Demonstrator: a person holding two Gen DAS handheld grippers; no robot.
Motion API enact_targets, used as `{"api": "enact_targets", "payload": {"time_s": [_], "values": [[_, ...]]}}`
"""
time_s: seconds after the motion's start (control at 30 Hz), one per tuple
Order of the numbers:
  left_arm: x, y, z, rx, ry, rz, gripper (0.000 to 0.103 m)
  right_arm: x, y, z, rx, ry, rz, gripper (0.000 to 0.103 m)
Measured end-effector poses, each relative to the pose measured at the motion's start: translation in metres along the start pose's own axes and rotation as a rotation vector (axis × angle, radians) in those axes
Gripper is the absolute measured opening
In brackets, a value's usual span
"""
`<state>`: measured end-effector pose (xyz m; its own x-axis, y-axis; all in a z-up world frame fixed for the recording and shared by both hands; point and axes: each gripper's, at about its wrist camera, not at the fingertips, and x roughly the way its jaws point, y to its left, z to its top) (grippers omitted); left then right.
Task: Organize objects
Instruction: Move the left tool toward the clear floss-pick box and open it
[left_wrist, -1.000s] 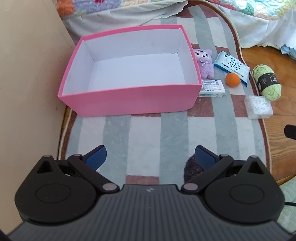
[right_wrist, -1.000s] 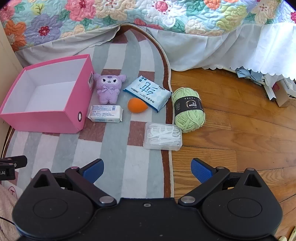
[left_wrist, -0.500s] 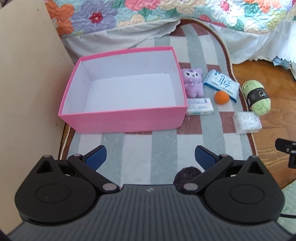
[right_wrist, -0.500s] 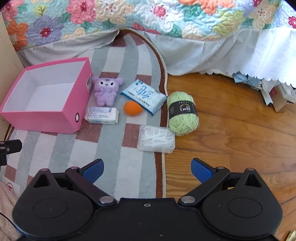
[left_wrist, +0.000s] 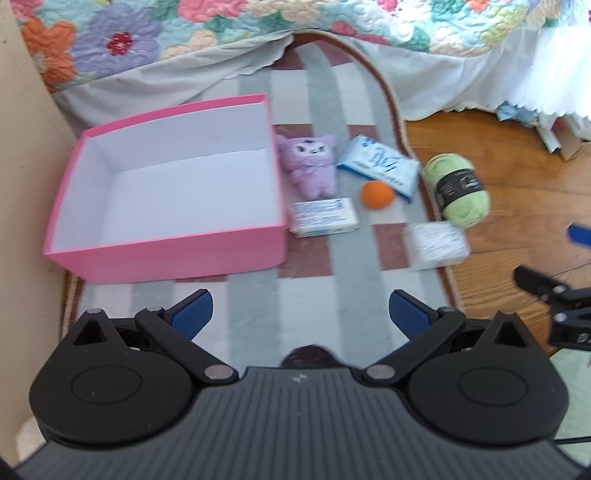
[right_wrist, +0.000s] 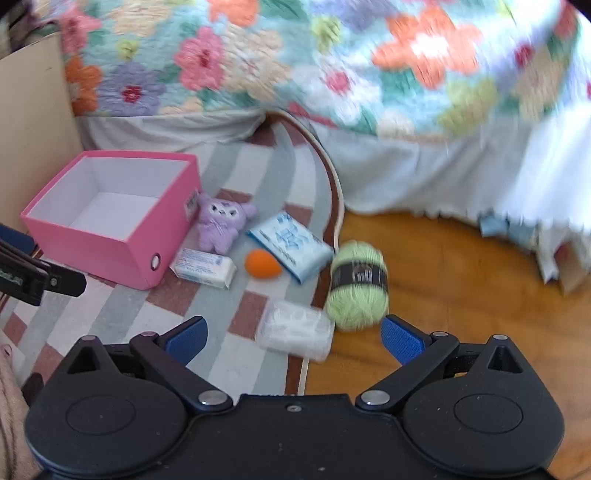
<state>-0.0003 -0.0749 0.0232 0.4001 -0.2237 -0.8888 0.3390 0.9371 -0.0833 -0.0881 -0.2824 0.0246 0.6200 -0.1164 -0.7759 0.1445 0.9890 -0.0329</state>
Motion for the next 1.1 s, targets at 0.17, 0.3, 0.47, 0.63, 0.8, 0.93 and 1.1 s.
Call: {"api": "enact_targets", "payload": {"time_s": [0.17,0.3,0.47,0.63,0.8,0.93,1.1], "values": [[0.013,-0.018,0.010,-0.020,0.005,-0.082,0.103,0.016,-0.002,-0.013,-0.010,0.011,0.030,0.102],[0.023,-0.034,0.014,-0.011,-0.007,-0.142,0.103,0.026,0.000,-0.017,-0.024,0.007,0.084,0.101],[0.041,-0.058,0.016,0.076,0.019,0.013,0.101,0.039,-0.001,-0.024,-0.049,-0.019,0.109,0.101],[0.056,-0.069,0.018,0.077,0.039,-0.062,0.100,0.044,-0.002,-0.031,-0.084,-0.061,0.145,0.101],[0.073,-0.084,0.019,0.119,0.026,-0.051,0.099,0.058,-0.008,-0.037,-0.093,-0.057,0.160,0.102],[0.084,-0.089,0.022,0.131,-0.007,-0.074,0.099,0.073,-0.009,-0.046,-0.110,-0.052,0.150,0.102],[0.100,-0.087,0.032,0.089,-0.045,-0.154,0.099,0.091,-0.012,-0.054,-0.105,-0.065,0.167,0.102]]}}
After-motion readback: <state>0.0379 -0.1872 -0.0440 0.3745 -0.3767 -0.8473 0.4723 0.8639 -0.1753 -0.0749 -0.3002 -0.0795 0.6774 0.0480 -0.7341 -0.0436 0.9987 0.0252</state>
